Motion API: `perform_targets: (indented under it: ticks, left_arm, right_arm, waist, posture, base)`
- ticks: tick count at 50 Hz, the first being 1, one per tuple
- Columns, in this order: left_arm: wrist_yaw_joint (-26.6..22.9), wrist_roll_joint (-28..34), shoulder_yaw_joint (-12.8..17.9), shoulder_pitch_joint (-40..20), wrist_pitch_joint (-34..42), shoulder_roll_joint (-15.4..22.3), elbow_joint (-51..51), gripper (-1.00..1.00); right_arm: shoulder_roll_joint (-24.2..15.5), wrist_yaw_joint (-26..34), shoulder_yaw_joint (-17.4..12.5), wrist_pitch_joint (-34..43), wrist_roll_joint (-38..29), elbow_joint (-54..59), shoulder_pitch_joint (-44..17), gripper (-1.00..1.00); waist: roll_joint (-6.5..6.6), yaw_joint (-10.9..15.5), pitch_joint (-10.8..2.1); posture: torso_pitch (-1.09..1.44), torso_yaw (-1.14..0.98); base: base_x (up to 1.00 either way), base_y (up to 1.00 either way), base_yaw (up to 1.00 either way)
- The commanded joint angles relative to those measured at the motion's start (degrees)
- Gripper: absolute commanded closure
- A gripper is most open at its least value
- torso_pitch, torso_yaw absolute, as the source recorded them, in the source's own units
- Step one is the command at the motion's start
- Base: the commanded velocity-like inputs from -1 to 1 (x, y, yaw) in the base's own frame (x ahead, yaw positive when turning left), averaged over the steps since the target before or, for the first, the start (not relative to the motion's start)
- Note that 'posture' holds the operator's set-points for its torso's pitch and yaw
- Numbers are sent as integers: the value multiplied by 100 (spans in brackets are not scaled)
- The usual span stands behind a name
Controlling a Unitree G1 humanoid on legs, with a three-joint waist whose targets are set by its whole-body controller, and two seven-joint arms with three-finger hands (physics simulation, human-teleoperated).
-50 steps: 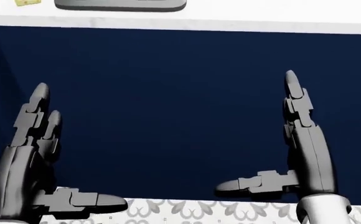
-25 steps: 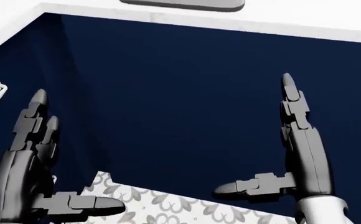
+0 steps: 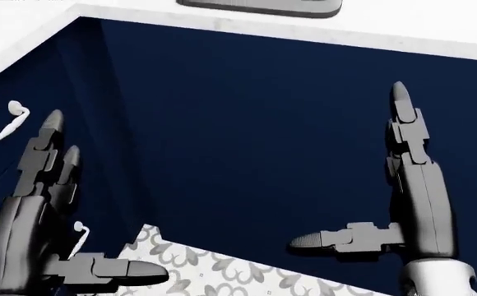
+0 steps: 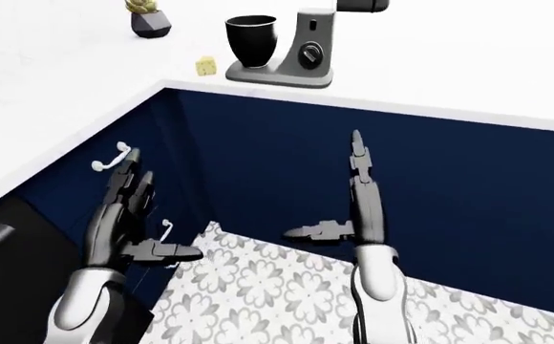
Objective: Place the cheese in the stand mixer bowl.
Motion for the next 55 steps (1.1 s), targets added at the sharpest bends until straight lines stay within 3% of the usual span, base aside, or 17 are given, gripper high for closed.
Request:
perform_targets:
  ticks: [1,8,12,13,15,21,25,26,28,34,38,39,41,47,51,52,55]
  left_arm:
    - [6,16,-73,-49,-121,-23,-183,-100]
    - [-9,53,-91,1,-111,-22,-256,-100]
    - [-15,48,-80,-21,-69,-23,-290,-100]
    - [-14,49,-78,-26,-80,-24,-273,-100]
    - [-16,40,-70,-41,-32,-24,-313,-100]
    - [-23,35,-62,-21,-77,-23,-282,-100]
    - [-25,34,-58,5,-132,-25,-242,-100]
    - [-27,32,-55,12,-138,-25,-241,-100]
    - [-28,25,-43,16,-150,-24,-231,-100]
    - [-32,23,-45,47,-166,-28,-237,-100]
    - [-34,22,-39,51,-197,-27,-206,-100]
    - [-33,25,-39,53,-208,-26,-197,-100]
    - [-34,27,-49,68,-207,-29,-215,-100]
    - [-34,26,-46,67,-187,-30,-235,-100]
    - [-37,27,-42,70,-188,-27,-238,-100]
    - [-38,30,-41,68,-184,-24,-237,-100]
    - [-43,31,-41,66,-154,-23,-268,-100]
  right_arm:
    - [-52,-6,-78,-127,-1,-125,-100,-100]
    - [-68,6,-120,-159,12,-79,-112,-100]
    - [-62,1,-112,-138,-2,-102,-106,-100]
    - [-64,2,-116,-142,0,-91,-112,-100]
    - [-61,1,-111,-137,-6,-114,-98,-100]
    - [-47,-11,-88,-113,-25,-142,-91,-100]
    - [-45,-11,-81,-95,-35,-170,-81,-100]
    - [-45,-12,-80,-102,-36,-169,-78,-100]
    - [-40,-14,-73,-97,-41,-182,-68,-100]
    - [-50,-1,-92,-83,-38,-181,-86,-100]
    - [-49,-8,-95,-117,-36,-166,-76,-100]
    - [-46,-10,-90,-108,-41,-181,-71,-100]
    - [-40,-12,-78,-85,-51,-199,-68,-100]
    - [-28,-16,-55,-58,-72,-245,-55,-100]
    - [-28,-17,-76,-84,-50,-220,-42,-100]
    - [-29,-18,-79,-86,-47,-211,-44,-100]
    - [-34,-18,-87,-93,-38,-202,-51,-100]
  waist:
    - [68,-23,-40]
    - [-197,22,-68]
    - [-780,33,-212]
    - [-458,-42,-110]
    - [-583,-51,-89]
    - [-255,-77,-7]
    - [352,-91,-186]
    - [59,-9,-88]
    - [124,-5,-85]
    - [-211,34,-71]
    - [-810,21,-221]
    - [-500,-42,-138]
    - [-607,-54,-120]
    - [-265,-83,-38]
    - [332,-101,-193]
    - [32,-30,-118]
    - [86,2,-137]
  posture:
    - [0,0]
    - [0,0]
    - [0,0]
    - [0,0]
    - [0,0]
    - [0,0]
    - [0,0]
    - [0,0]
    - [0,0]
    - [0,0]
    - [0,0]
    - [0,0]
    - [0,0]
    - [0,0]
    - [0,0]
    - [0,0]
    - [0,0]
  base:
    - [19,0,0]
    - [19,0,0]
    - [19,0,0]
    - [19,0,0]
    - [20,0,0]
    - [19,0,0]
    - [19,0,0]
    - [20,0,0]
    - [20,0,0]
    - [20,0,0]
    - [20,0,0]
    - [19,0,0]
    - [20,0,0]
    - [19,0,0]
    - [19,0,0]
    - [19,0,0]
    - [19,0,0]
